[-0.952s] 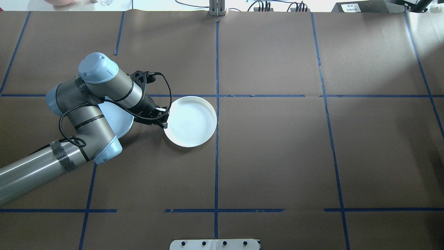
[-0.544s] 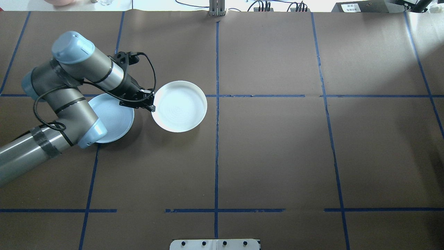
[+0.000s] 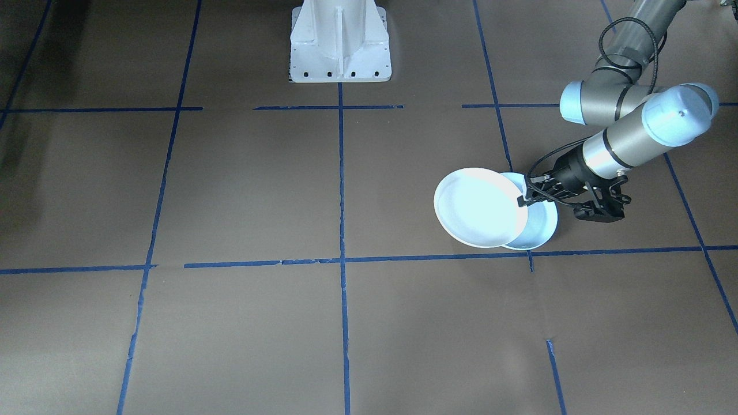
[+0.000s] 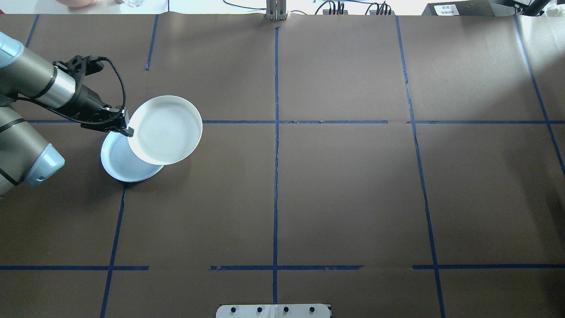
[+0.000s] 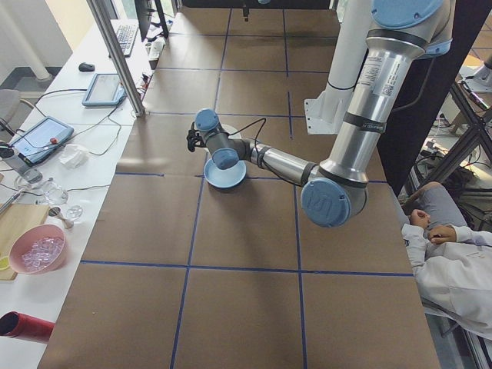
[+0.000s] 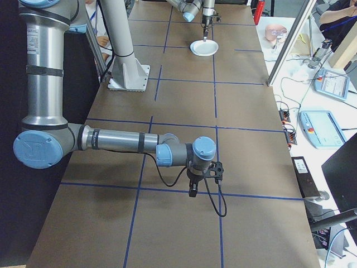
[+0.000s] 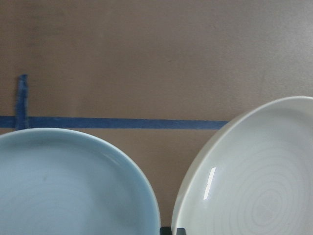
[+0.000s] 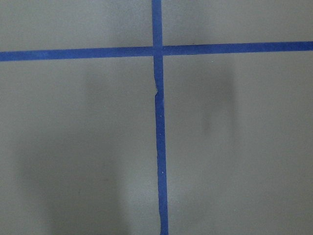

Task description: Stack plate in center

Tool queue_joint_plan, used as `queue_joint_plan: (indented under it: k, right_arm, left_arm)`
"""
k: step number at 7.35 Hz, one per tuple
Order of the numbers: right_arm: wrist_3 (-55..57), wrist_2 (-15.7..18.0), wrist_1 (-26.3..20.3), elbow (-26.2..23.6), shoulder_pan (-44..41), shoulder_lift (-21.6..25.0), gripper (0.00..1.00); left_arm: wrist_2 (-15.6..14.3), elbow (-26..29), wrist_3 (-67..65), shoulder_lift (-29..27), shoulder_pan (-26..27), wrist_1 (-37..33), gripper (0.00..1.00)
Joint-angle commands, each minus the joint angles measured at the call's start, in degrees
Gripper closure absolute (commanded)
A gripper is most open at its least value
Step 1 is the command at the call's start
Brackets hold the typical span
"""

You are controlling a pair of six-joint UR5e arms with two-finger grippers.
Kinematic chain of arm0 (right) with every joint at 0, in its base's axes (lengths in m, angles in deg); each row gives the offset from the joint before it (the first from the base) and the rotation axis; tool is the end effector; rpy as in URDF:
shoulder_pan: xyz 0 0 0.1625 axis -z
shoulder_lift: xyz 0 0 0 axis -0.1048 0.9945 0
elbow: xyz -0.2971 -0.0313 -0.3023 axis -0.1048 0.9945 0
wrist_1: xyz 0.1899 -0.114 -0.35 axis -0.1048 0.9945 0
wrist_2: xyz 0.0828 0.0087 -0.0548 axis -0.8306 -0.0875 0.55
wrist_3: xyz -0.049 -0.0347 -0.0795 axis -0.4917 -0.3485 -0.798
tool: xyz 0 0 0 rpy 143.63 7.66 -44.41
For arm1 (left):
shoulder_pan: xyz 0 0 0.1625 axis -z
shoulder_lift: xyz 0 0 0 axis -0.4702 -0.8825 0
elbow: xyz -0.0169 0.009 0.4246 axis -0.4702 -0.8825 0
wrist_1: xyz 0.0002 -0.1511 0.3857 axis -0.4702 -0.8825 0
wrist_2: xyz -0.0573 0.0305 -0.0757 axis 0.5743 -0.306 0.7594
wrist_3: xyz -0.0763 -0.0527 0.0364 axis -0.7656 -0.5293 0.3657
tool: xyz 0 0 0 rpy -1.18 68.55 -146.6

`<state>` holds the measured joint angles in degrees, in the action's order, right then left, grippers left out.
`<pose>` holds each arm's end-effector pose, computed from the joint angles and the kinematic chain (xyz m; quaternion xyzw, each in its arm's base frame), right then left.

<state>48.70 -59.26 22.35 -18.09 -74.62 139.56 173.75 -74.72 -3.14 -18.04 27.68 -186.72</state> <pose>-0.0097 -0.4674 0.6871 -0.0433 -0.3572 0.0109 0.9330 0.2952 -0.5354 0.4474 -0.0088 0.5402 0.0025 0.8415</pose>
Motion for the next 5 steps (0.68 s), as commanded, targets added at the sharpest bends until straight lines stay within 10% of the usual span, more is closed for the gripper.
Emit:
queue_joint_plan:
  k: [1, 5]
  right_arm:
    - [0.0, 0.0, 0.0, 0.0, 0.0, 0.0, 0.00]
    - [0.0, 0.0, 0.0, 0.0, 0.0, 0.0, 0.00]
  left_arm:
    - [1.9, 1.7, 4.9, 3.2, 2.4, 0.3, 1.00]
    - [1.8, 4.4, 4.9, 2.3, 2.1, 0.3, 1.00]
